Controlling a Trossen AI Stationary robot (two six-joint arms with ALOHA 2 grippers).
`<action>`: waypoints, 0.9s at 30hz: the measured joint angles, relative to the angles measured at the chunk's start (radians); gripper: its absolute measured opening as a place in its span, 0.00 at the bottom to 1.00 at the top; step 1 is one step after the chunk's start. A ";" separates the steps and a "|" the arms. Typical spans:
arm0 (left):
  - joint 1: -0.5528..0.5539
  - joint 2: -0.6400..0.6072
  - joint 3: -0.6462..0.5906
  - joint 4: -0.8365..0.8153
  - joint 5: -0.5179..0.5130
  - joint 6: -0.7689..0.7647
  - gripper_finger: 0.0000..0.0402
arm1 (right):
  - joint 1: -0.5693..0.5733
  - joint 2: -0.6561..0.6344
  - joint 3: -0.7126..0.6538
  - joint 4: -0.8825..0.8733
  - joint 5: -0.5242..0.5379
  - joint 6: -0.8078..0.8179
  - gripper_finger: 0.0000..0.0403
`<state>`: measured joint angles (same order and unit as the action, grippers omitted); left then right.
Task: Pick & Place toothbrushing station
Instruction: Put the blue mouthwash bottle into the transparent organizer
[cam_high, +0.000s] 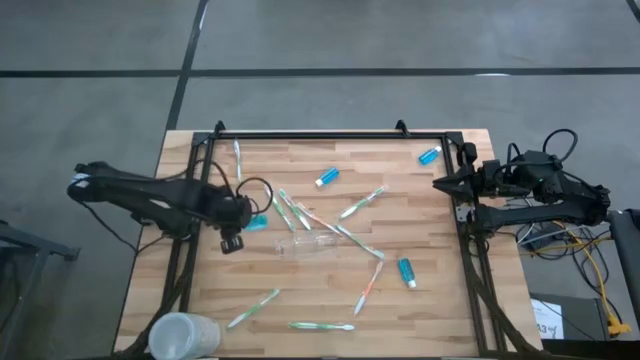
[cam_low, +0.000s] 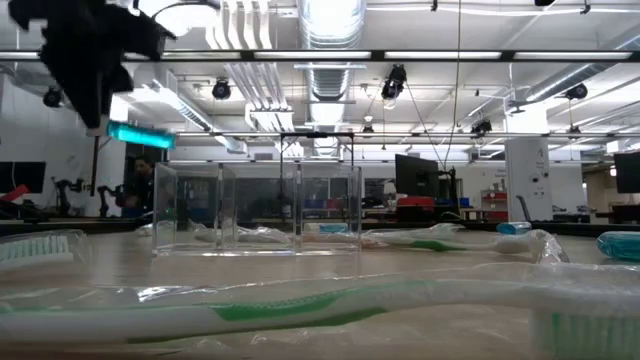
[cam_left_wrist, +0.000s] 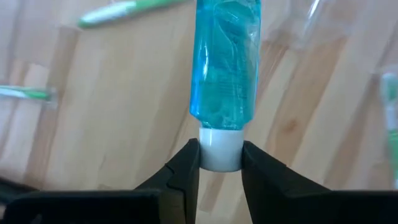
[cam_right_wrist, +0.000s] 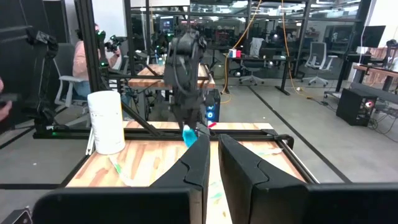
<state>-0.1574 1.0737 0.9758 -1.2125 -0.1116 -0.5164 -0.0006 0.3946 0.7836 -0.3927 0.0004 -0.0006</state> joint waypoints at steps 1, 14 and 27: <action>0.003 0.000 0.033 -0.022 0.000 -0.004 0.24 | 0.000 0.000 0.000 0.000 0.000 0.000 0.08; 0.047 0.171 0.294 -0.220 0.049 0.135 0.24 | 0.000 0.000 0.000 0.000 0.000 0.000 0.08; 0.047 0.438 0.525 -0.225 0.050 0.415 0.25 | 0.000 0.000 0.000 0.000 0.000 0.000 0.08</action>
<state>-0.1104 1.5116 1.5005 -1.4378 -0.0612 -0.1017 -0.0002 0.3943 0.7837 -0.3927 0.0006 -0.0006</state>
